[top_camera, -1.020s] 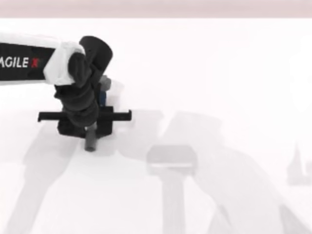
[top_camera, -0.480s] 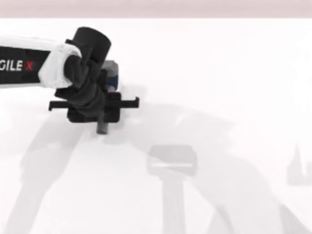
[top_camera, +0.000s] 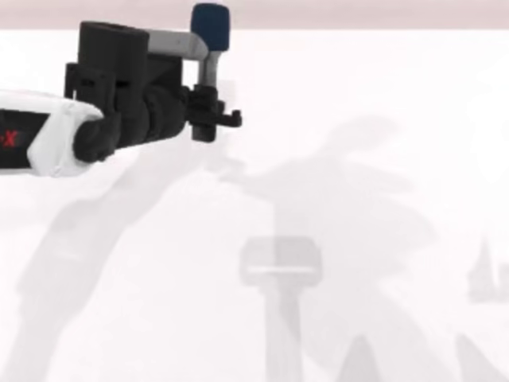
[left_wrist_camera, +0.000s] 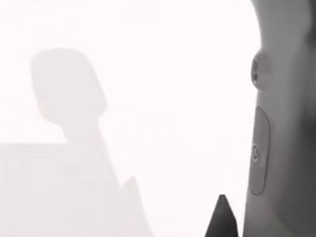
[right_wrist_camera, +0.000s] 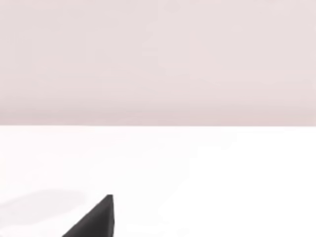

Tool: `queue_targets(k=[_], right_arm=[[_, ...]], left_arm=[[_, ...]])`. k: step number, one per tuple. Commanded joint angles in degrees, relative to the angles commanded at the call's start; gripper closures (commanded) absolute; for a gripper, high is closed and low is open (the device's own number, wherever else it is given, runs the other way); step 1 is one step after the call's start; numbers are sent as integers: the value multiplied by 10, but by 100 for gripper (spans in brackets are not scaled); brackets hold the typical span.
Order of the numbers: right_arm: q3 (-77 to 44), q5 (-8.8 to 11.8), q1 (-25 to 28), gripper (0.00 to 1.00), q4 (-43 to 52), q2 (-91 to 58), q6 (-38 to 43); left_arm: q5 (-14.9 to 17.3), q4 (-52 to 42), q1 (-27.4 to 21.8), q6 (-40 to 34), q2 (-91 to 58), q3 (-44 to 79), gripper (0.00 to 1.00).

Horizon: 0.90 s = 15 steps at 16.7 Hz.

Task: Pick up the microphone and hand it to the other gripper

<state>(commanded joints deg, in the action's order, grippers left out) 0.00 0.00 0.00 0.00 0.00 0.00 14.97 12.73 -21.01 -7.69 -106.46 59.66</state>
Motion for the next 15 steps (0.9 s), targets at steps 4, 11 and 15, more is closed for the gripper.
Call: queue_targets(k=[4,11,15], right_arm=[[0,0,0,0,0,0,0],[0,0,0,0,0,0,0],[0,0,0,0,0,0,0]], left_arm=[[64,193,7,47,55,-57,100],[113,317,13,87,114,-94,100],[109,316,8,87,112,-92,100]])
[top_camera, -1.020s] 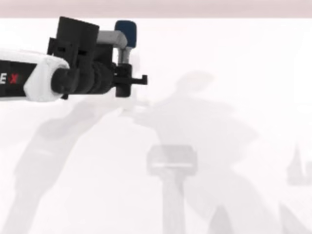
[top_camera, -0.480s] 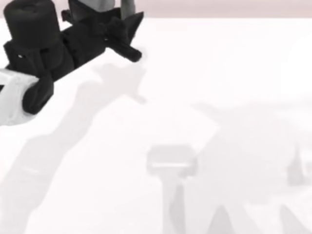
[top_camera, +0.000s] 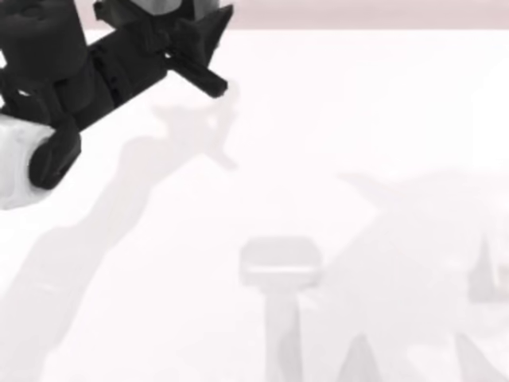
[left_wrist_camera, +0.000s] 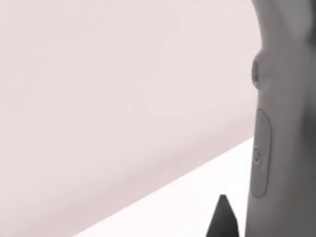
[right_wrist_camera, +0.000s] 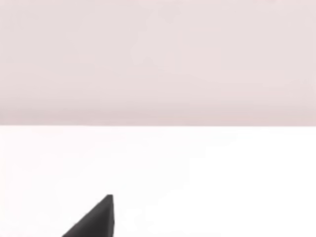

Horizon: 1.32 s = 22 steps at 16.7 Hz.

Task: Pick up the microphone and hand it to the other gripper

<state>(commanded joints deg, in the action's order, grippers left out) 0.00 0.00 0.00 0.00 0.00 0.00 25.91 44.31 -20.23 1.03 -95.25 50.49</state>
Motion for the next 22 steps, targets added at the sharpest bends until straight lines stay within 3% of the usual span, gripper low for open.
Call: queue_targets(k=[2,8,10,22], right_arm=[[0,0,0,0,0,0,0],[0,0,0,0,0,0,0],[0,0,0,0,0,0,0],[-1,0,1,0,-1,-1,0]], left_arm=[[-21,5,-19,0,4,-6,100],[-143,29,-132,3,32,-47,100],[-170,35,-158,4,40,-56,100],[-174,37,-163,4,42,-58,100]])
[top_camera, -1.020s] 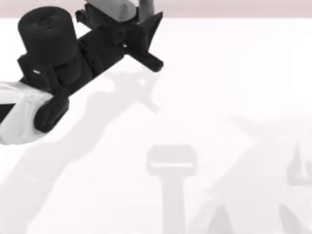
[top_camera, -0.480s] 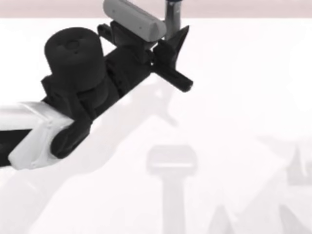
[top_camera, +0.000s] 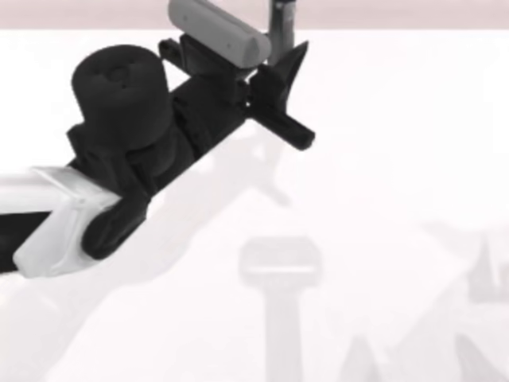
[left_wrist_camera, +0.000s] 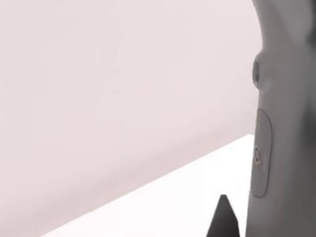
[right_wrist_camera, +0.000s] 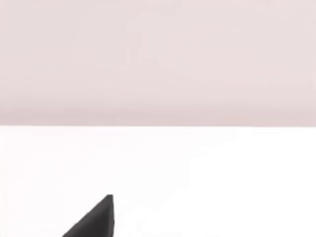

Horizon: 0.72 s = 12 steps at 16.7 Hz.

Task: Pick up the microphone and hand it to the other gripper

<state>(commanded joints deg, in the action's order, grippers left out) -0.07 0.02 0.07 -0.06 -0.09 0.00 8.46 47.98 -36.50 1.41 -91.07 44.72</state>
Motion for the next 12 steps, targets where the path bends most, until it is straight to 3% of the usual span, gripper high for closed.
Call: queue_targets(k=[5,12], right_arm=[[-61,15,57,0,-56,-93,3],[-219,55,208,0,-199,-419,12]], left_arm=[[0,0,0,0,0,0,100],[0,0,0,0,0,0,100]])
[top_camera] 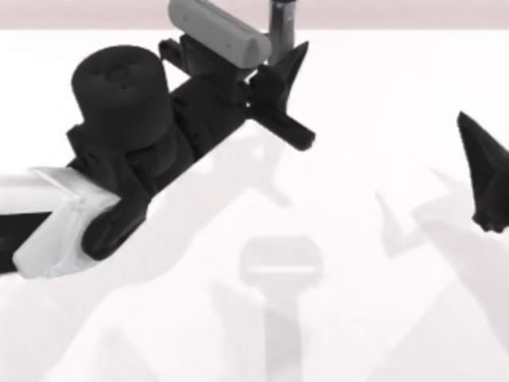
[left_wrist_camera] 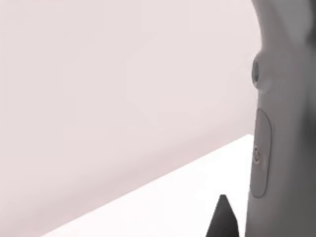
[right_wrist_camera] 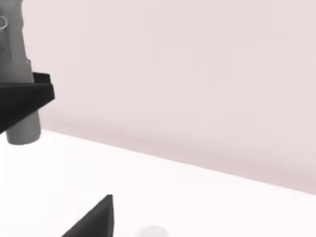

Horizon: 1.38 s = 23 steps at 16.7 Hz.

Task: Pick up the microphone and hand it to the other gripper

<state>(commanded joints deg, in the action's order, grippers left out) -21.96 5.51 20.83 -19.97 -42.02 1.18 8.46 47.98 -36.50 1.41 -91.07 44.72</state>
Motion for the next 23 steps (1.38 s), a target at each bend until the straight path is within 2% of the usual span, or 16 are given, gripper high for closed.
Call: queue_targets(k=[6,10,16,23], right_arm=[[-117,30,110,0,-106,-219,6],[-152,39,141,0,-139,-276,7],[-159,37,141,0,-140,-284,7],[-306,15,162,0,-166,-462,7]], left_arm=[[0,0,0,0,0,0,100],[0,0,0,0,0,0,100],[0,0,0,0,0,0,100],[0,0,0,0,0,0,100]])
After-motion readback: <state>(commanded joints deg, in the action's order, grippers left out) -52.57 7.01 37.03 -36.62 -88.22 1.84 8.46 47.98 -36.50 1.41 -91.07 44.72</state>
